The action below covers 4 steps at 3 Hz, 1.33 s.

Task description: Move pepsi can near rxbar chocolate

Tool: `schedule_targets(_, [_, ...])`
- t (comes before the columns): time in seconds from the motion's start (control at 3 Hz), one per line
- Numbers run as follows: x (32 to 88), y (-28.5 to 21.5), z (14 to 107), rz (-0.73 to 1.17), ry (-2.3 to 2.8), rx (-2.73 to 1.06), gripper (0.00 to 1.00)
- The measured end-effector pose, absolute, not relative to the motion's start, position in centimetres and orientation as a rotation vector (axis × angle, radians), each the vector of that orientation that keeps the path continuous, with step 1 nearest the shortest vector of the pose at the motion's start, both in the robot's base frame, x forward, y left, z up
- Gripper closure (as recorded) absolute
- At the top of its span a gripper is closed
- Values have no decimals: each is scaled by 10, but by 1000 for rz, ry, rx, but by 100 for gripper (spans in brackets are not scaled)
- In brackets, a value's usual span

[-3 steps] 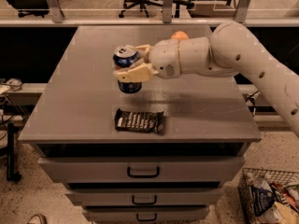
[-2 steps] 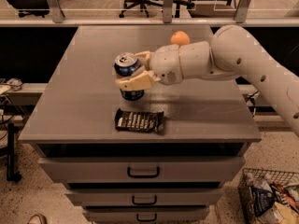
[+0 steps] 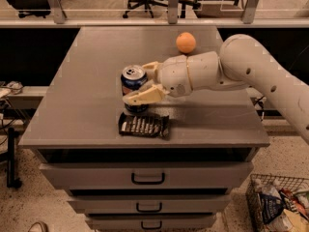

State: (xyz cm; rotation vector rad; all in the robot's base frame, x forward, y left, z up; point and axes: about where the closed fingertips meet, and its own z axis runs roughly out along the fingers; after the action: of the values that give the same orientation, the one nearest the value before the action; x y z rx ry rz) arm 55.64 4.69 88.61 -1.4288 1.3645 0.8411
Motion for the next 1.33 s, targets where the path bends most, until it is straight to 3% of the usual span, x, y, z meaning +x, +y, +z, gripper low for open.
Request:
schedule_targets(0.33, [553, 41, 882, 836, 1362, -1442, 0])
schedule_targets(0.67, [555, 28, 882, 817, 1370, -1432, 0])
schedule_targets(1.33, [579, -67, 901, 682, 1403, -1321, 0])
